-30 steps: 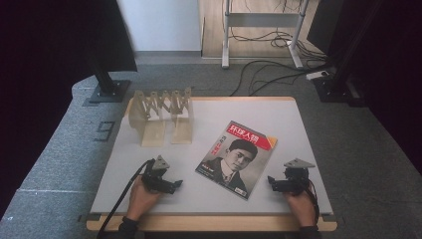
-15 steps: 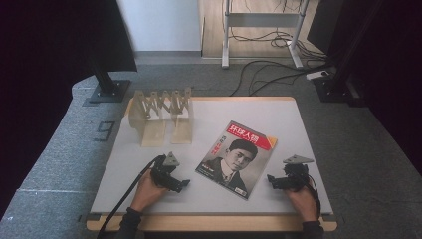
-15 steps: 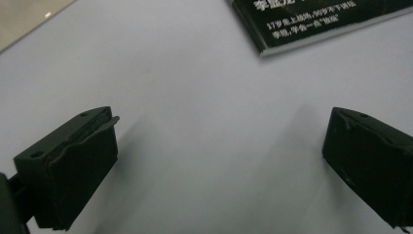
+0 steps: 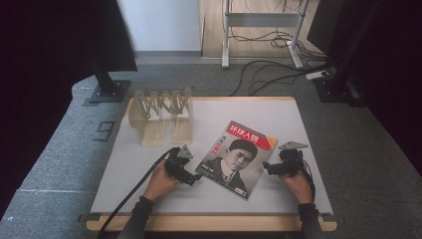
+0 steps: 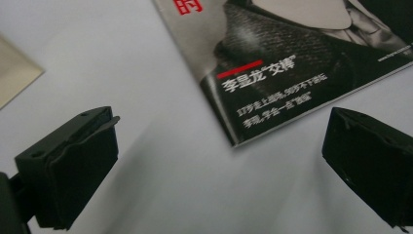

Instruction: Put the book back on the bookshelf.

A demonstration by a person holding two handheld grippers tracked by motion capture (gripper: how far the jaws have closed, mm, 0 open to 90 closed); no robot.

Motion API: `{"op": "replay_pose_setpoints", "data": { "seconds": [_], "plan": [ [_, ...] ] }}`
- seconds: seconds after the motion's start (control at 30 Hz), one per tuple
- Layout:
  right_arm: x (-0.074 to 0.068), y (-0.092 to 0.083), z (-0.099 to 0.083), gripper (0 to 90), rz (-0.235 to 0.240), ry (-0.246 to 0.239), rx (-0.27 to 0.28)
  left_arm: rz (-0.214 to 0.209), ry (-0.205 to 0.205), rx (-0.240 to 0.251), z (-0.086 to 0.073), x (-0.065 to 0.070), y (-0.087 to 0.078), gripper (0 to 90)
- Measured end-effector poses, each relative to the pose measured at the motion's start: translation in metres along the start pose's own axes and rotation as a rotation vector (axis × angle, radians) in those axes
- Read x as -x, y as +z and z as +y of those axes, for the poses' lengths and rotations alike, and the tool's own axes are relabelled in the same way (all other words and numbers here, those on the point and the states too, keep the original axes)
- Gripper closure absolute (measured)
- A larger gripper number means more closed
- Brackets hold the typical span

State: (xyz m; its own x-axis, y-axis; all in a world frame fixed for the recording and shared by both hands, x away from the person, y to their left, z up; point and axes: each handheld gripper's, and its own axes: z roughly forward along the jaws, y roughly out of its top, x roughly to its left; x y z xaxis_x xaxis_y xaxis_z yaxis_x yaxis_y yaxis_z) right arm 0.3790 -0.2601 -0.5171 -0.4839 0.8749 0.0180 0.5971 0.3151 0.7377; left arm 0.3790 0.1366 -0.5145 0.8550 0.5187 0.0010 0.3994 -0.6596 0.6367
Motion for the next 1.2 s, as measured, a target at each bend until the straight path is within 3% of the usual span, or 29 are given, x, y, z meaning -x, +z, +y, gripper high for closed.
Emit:
{"op": "replay_pose_setpoints", "data": {
  "seconds": [0.33,0.53,0.63,0.87,1.03,1.2],
  "plan": [
    [0.025,0.035,0.032,0.0,-0.008,-0.004,-0.019,-0.045,0.014,0.012,0.008,0.004,0.012,0.1],
    [0.041,0.063,0.040,0.0,0.025,-0.007,-0.040,-0.037,0.029,0.015,0.008,0.006,0.024,0.0],
    [0.044,0.066,0.040,0.0,0.049,-0.001,-0.034,-0.041,0.035,0.018,0.009,0.008,0.025,0.0],
    [0.038,0.064,0.039,0.2,0.102,-0.056,-0.048,-0.056,0.045,0.036,0.010,0.019,0.025,6.0],
    [0.034,0.061,0.037,0.6,0.115,-0.068,-0.058,-0.047,0.044,0.010,0.010,0.028,0.022,5.8],
    [0.022,0.053,0.030,0.3,0.126,-0.084,-0.061,-0.054,0.052,-0.012,0.003,0.040,0.014,5.3]
  ]
}}
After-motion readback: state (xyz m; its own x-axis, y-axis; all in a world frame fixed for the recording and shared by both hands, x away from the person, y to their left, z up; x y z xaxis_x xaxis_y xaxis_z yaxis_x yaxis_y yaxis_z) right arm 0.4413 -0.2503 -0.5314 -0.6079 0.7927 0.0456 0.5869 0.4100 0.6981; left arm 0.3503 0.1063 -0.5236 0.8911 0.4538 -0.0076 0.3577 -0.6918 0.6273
